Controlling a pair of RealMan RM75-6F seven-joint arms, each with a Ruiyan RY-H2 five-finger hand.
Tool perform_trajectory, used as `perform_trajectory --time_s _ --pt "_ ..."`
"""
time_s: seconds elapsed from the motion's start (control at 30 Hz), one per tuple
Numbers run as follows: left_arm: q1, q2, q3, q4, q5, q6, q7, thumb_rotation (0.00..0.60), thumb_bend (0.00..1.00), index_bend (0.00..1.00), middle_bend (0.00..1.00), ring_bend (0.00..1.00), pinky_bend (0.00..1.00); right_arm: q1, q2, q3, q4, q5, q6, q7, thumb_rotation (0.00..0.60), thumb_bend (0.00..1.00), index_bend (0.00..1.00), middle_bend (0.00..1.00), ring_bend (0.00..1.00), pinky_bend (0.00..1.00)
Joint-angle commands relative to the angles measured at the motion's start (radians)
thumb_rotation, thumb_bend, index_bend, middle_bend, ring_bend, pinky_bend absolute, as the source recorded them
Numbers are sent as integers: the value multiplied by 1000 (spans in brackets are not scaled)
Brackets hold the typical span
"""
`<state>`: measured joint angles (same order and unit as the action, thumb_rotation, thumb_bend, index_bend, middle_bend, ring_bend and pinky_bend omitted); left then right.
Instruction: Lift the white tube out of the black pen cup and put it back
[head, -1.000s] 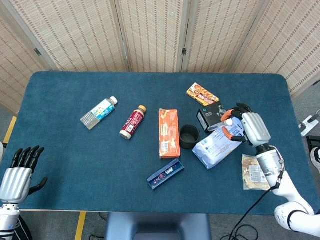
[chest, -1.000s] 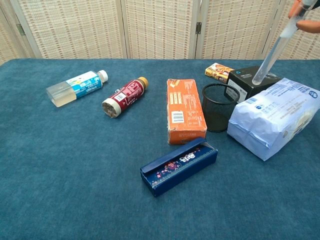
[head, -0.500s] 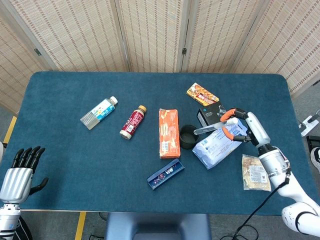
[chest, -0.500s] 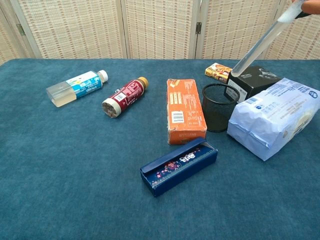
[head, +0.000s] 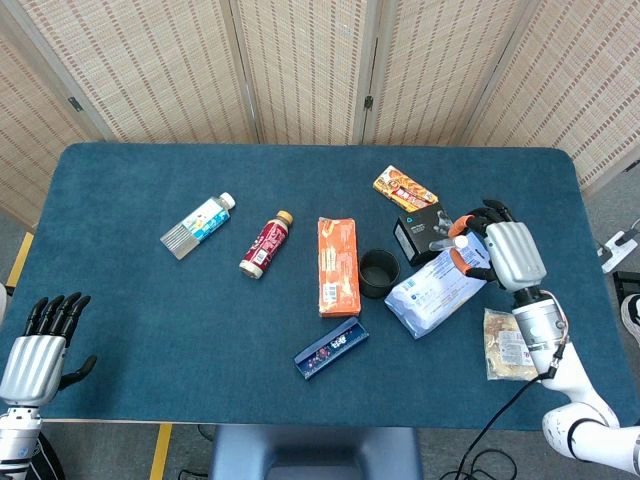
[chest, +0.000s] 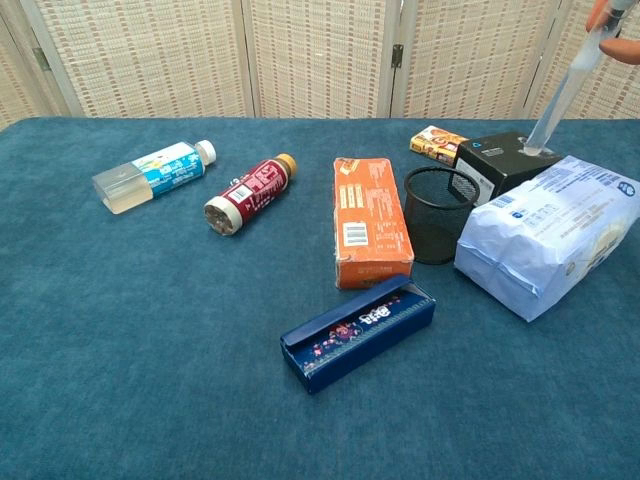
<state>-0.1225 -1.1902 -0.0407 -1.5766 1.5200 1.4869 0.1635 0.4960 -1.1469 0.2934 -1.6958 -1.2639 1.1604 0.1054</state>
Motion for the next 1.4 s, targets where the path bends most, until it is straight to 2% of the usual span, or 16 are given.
perform_trajectory --time_s 0.03,0.13,0.23,0.67,0.97,1.17,1.4 --pt "1 0 0 1 -1 0 -1 600 288 118 123 100 84 -4 40 25 -83 41 -84 308 600 374 638 495 269 130" --pt "1 -1 1 2 0 -1 -2 600 288 117 123 100 84 -4 73 39 -112 45 -138 432 600 374 638 495 269 130" --pt "0 -2 2 3 1 -1 -3 600 289 117 123 100 84 5 89 42 -108 36 -171 471 600 374 638 495 269 130" --pt "4 -3 3 11 -2 2 -12 600 288 118 123 100 84 112 -34 50 -22 114 -233 338 600 374 638 495 269 130" --pt "6 -6 3 22 -9 -2 -20 600 287 117 123 100 84 148 -65 52 18 180 -273 289 600 374 639 493 269 130" --pt "2 -13 5 27 -10 -11 -20 600 288 118 123 100 84 159 -88 34 43 201 -294 257 600 374 638 492 269 130" --pt "2 -15 6 30 -9 -12 -21 600 288 118 123 100 84 175 -158 8 124 229 -333 248 600 374 638 482 269 130"
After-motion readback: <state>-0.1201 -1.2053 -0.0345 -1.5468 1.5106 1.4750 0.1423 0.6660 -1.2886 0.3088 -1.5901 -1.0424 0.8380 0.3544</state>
